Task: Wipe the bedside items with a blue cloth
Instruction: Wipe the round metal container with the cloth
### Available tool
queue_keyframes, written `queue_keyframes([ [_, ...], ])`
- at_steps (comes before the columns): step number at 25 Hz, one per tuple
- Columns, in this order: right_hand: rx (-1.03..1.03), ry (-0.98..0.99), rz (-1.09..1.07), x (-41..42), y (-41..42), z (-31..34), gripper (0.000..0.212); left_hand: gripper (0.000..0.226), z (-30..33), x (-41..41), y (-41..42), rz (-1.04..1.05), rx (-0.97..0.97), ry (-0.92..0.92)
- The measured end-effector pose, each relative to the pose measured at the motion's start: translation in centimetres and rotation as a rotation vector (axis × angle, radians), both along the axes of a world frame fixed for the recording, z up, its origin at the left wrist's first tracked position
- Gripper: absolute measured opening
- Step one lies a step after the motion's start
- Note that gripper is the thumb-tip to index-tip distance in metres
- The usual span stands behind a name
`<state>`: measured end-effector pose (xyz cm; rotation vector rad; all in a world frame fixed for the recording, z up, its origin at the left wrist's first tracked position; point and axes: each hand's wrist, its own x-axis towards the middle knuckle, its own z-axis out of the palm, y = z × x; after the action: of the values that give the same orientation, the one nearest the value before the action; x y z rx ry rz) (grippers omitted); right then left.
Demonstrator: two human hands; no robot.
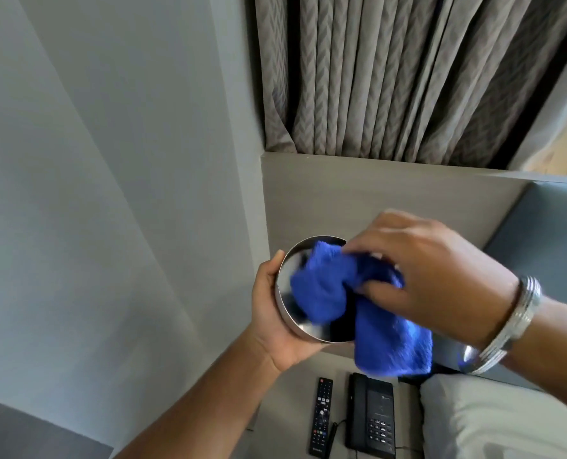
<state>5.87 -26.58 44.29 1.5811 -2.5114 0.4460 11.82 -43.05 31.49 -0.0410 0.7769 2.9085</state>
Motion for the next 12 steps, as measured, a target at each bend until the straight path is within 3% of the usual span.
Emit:
queue_keyframes([
  [1, -0.063, 0.048, -0.115, 0.3, -0.1, 0.3, 0.03, 0.056, -0.5, -0.1, -0.1, 0.048, 0.014, -0.01],
  [3, 0.026, 0.052, -0.218, 1.4, -1.0, -0.8, 0.023, 0.051, -1.0, -0.4, 0.2, 0.044, 0.028, -0.022],
  [9, 0.19, -0.167, 0.28, 1.2, -2.9, -4.3, 0.025, 0.057, -1.4, 0.0, -0.6, -0.093, 0.005, -0.01],
  [12, 0.31, -0.071, 0.388, 0.5, -2.4, -5.3, 0.036, 0.071, -1.8, 0.0, -1.0, -0.126, 0.024, -0.033],
])
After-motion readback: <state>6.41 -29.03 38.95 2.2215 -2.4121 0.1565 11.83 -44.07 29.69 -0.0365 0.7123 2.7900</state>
